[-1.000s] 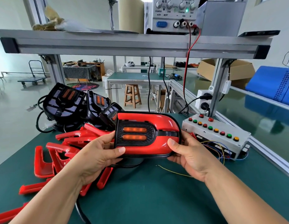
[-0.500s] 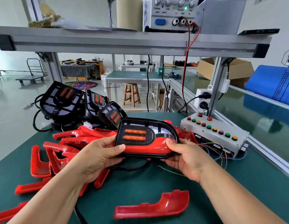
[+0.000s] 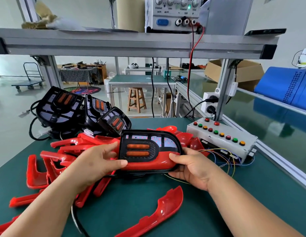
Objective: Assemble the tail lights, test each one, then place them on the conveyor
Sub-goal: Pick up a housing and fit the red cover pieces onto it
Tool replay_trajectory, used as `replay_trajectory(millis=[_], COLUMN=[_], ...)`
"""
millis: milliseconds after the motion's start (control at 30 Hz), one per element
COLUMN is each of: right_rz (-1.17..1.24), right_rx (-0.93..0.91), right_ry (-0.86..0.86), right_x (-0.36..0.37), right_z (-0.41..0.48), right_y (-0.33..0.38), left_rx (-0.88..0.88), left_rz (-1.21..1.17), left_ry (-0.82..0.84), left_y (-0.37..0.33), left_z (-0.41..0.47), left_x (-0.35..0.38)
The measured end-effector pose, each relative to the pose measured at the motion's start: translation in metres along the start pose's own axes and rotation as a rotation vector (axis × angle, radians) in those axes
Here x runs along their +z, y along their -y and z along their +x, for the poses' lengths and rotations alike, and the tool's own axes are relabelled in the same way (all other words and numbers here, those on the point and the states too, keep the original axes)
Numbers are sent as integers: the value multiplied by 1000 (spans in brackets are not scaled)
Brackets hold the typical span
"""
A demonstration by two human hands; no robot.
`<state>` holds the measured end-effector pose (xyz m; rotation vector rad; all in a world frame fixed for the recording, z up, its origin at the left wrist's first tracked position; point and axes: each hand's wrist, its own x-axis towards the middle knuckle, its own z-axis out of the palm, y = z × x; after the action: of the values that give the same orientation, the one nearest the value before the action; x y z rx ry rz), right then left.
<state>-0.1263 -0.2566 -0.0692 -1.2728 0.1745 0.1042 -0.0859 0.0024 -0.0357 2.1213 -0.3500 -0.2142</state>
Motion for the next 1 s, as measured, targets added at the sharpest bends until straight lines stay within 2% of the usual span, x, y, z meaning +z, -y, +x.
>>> replay_trajectory(millis=[33, 67, 100, 200, 233, 300, 367, 667, 867, 1000], right_rz=[-2, 3, 8, -3, -5, -4, 2, -32, 7, 18], right_rx=[3, 5, 8, 17, 20, 23, 25, 16, 18, 39], right_ry=[-12, -20, -24, -33, -37, -46, -46, -42, -31, -11], right_x=[1, 2, 2, 4, 4, 3, 2, 0, -2, -3], right_z=[-1, -2, -2, -2, -1, 0, 0, 1, 1, 0], right_y=[0, 1, 1, 0, 0, 0, -1, -3, -3, -1], left_rx=[85, 217, 316, 382, 405, 453, 432, 449, 463, 517], left_rz=[283, 460, 491, 523, 603, 741, 776, 743, 536, 547], left_ry=[-136, -233, -193, 302, 393, 441, 444, 367, 110, -75], left_y=[-6, -17, -29, -48, -45, -40, -37, -26, -33, -38], left_z=[-6, -16, -28, -52, -56, -59, -57, -53, -38, -18], left_x=[-4, -5, -1, 43, 60, 81, 83, 66, 42, 23])
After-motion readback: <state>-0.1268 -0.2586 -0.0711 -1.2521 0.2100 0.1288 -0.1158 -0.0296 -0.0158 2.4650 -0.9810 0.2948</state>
